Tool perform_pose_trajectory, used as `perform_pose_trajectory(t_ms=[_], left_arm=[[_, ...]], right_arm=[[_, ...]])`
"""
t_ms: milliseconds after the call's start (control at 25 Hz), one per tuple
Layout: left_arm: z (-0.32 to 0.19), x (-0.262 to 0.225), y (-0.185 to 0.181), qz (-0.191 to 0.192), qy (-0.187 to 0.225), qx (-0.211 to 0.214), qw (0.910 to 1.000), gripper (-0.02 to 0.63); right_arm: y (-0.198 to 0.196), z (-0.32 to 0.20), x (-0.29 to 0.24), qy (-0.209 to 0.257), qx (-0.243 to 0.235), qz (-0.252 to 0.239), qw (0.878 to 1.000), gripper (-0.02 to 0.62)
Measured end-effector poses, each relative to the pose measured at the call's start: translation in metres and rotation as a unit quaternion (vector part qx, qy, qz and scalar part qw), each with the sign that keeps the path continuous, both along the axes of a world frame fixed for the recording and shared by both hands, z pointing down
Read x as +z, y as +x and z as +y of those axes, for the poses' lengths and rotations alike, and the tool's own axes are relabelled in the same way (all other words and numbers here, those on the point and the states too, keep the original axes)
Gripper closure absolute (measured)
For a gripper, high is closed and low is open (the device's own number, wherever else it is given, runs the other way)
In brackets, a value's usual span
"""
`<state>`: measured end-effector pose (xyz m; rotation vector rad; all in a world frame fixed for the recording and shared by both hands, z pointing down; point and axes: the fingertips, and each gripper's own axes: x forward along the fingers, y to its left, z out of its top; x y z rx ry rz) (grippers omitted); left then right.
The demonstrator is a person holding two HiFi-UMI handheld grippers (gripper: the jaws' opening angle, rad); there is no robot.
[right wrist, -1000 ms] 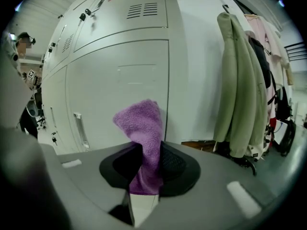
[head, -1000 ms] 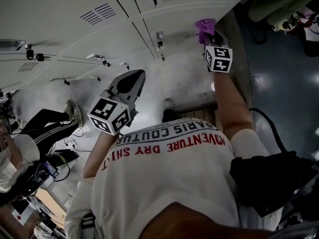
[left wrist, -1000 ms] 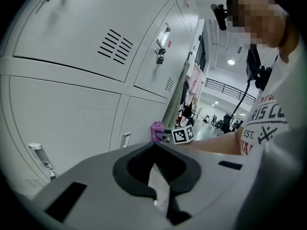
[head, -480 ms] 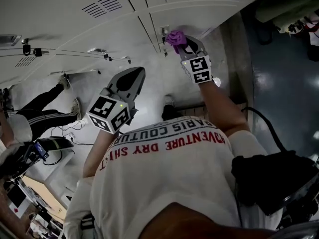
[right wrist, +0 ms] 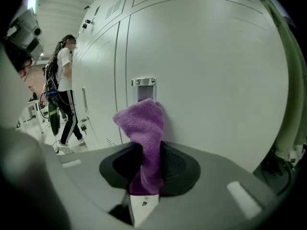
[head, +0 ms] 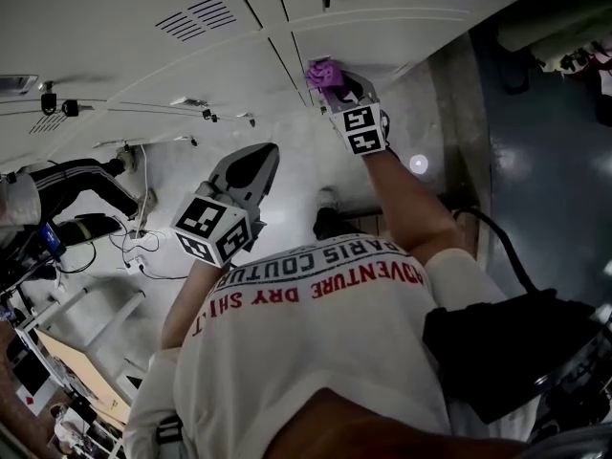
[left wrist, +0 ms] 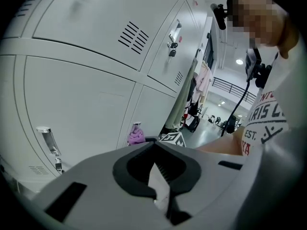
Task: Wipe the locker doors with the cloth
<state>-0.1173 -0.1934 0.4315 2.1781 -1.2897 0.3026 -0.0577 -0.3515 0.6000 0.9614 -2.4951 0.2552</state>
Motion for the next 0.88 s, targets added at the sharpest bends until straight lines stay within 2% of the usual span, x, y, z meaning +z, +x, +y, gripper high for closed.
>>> perform_pose_trajectory(t_ms=[280,520,680,880], left_arm=[[-0.003,0.006,0.013,-0.008,-0.004,0.017,0.9998,0.606],[-0.005,0.011,0.019,-0.007,-0.009,0.026,0.9996,0.606],[-0.006,0.014,0.022,-0.007,-0.012,0.03,0.9994,0.606],[-0.007,0.025,0.023,-0.017,-0.023,0.032,0.9991,0.606]], right_arm=[[-0.001,-0.008,0.003,-0.008,0.013,-0.006,1.0,0.509],[0.024,-0.019,0.003,-0.011,0.032,-0.007,0.999,0.509],[0.054,-0.033,0.008,-0.005,0.064,-0.003,0.998,0.509],[0.118,-0.059,0.016,-0.018,0.142,0.006,0.99,0.509]])
